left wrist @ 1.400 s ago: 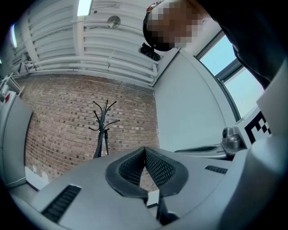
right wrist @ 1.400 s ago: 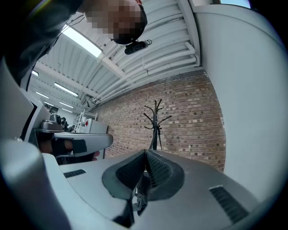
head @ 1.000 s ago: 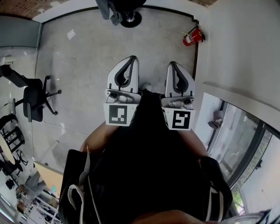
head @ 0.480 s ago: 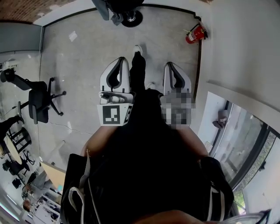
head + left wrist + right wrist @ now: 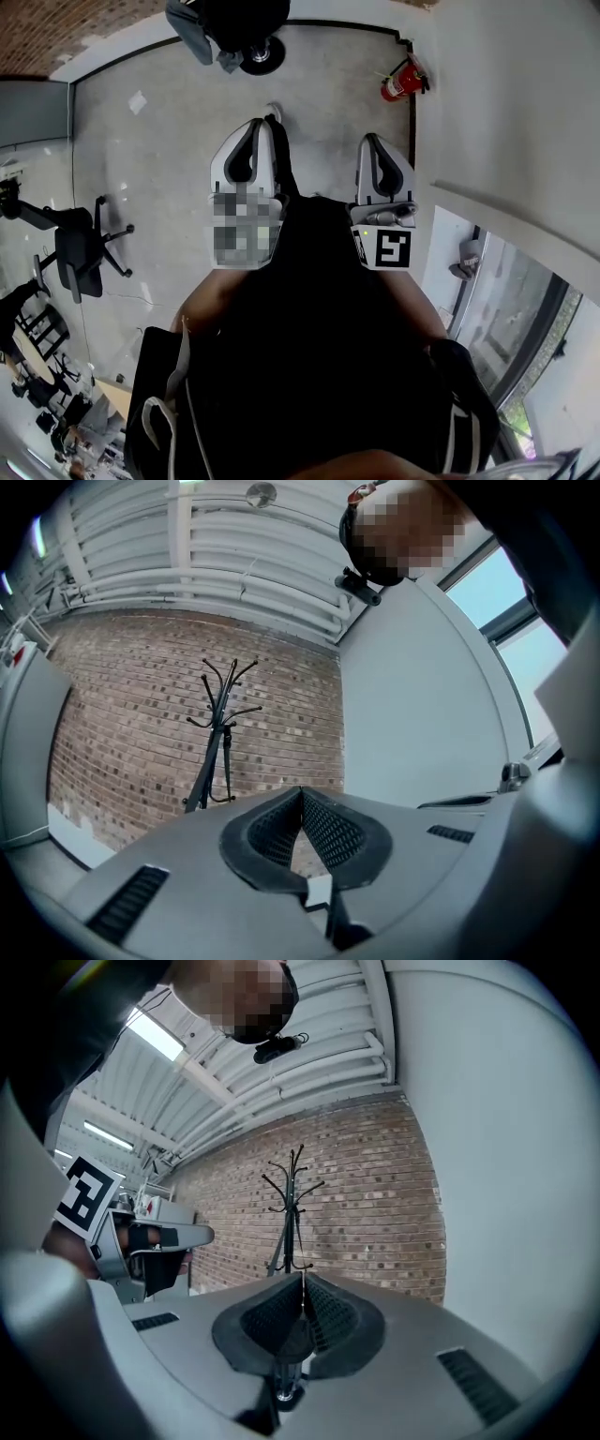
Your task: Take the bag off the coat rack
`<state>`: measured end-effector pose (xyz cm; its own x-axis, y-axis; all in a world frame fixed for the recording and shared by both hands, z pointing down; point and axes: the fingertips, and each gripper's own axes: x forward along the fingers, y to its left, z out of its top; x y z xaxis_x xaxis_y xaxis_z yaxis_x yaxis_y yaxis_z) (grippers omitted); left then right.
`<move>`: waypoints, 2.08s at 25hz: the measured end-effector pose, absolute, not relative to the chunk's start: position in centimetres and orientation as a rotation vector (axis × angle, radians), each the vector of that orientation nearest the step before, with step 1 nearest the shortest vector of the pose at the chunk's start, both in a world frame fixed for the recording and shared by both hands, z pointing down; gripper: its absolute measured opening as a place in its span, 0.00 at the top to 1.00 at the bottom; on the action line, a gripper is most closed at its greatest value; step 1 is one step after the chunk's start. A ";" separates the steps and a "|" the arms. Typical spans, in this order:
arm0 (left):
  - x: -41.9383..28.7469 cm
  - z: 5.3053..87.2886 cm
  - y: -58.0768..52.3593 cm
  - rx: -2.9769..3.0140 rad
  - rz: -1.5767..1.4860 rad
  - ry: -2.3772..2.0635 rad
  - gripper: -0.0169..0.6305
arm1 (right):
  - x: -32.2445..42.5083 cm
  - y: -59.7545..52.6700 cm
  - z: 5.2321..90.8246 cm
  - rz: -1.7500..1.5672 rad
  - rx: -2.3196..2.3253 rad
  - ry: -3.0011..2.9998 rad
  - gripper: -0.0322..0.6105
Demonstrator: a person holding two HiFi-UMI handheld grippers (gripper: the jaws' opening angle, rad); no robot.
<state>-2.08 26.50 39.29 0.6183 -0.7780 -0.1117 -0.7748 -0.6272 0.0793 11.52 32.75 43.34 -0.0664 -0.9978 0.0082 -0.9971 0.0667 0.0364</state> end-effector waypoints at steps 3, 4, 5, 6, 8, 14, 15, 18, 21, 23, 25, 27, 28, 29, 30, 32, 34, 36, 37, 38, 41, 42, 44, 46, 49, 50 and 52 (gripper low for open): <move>-1.7 39.4 21.4 2.826 -0.253 -1.310 0.94 | 12.9 29.0 42.8 -0.082 2.166 -2.208 0.92; -1.5 39.2 19.5 2.835 -0.263 -1.306 0.94 | 13.6 27.5 42.5 -0.092 2.185 -2.183 0.92; -1.2 38.6 17.8 2.846 -0.274 -1.304 0.94 | 14.4 26.0 42.0 -0.087 2.211 -2.164 0.92; -0.9 37.8 16.2 2.862 -0.290 -1.300 0.94 | 15.2 24.6 41.4 -0.068 2.240 -2.154 0.92; -0.1 35.8 13.5 2.888 -0.329 -1.292 0.94 | 16.4 21.4 40.4 -0.022 2.272 -2.161 0.92; -1.5 36.6 6.9 2.829 -0.272 -1.298 0.94 | 14.5 11.5 39.3 0.058 2.262 -2.208 0.92; -2.1 37.0 5.8 2.822 -0.247 -1.304 0.94 | 13.9 10.1 39.1 0.057 2.252 -2.223 0.92; -3.6 37.3 2.1 2.814 -0.202 -1.327 0.94 | 12.9 5.6 38.8 0.066 2.227 -2.255 0.92; -4.8 37.1 -2.2 2.823 -0.159 -1.339 0.94 | 12.5 0.7 38.6 0.058 2.239 -2.267 0.92; -5.6 36.2 -4.8 2.833 -0.177 -1.336 0.94 | 11.5 -1.9 38.5 0.064 2.242 -2.289 0.92; -6.4 35.6 -6.6 2.843 -0.200 -1.341 0.94 | 10.4 -3.8 38.5 0.056 2.225 -2.312 0.92; -6.8 35.3 -8.5 2.841 -0.209 -1.377 0.94 | 9.6 -5.7 38.4 0.047 2.200 -2.343 0.92; -6.8 35.1 -9.3 2.831 -0.219 -1.400 0.94 | 9.3 -6.6 38.4 0.054 2.184 -2.365 0.92; -6.9 34.7 -10.0 2.814 -0.245 -1.424 0.94 | 9.1 -7.4 38.6 0.067 2.162 -2.387 0.92; -6.9 34.3 -10.5 2.793 -0.279 -1.448 0.94 | 9.0 -8.0 38.7 0.076 2.136 -2.404 0.92; -7.1 34.1 -11.2 2.764 -0.303 -1.486 0.94 | 8.8 -8.9 39.0 0.062 2.080 -2.421 0.92; -7.0 35.1 -11.8 2.751 -0.259 -1.494 0.94 | 8.7 -10.0 38.8 0.035 2.031 -2.443 0.92; -6.5 35.8 -12.6 2.731 -0.231 -1.476 0.94 | 8.6 -11.3 38.2 0.027 1.988 -2.483 0.92; -6.2 35.9 -13.0 2.720 -0.228 -1.463 0.94 | 8.5 -12.0 37.9 0.034 1.971 -2.508 0.92; -6.0 35.9 -13.3 2.716 -0.222 -1.453 0.94 | 8.5 -12.7 37.6 0.043 1.957 -2.531 0.92; -5.8 35.6 -14.7 2.713 -0.225 -1.465 0.94 | 8.4 -14.7 36.5 0.013 1.910 -2.573 0.92; -5.7 35.4 -15.3 2.709 -0.229 -1.477 0.94 | 8.3 -15.5 36.1 -0.004 1.889 -2.585 0.92; -5.6 35.0 -16.3 2.707 -0.242 -1.501 0.94 | 8.0 -16.8 35.8 -0.026 1.852 -2.611 0.91; -5.3 35.6 -16.9 2.712 -0.221 -1.505 0.94 | 7.9 -17.6 35.8 -0.039 1.839 -2.640 0.91; -4.8 36.0 -17.7 2.703 -0.226 -1.508 0.94 | 7.9 -18.7 36.3 -0.035 1.817 -2.649 0.91; -4.9 35.7 -18.2 2.688 -0.237 -1.524 0.94 | 7.7 -19.1 36.5 -0.030 1.805 -2.644 0.91; -5.0 35.2 -19.2 2.670 -0.235 -1.556 0.94 | 7.4 -20.1 36.5 -0.032 1.772 -2.638 0.91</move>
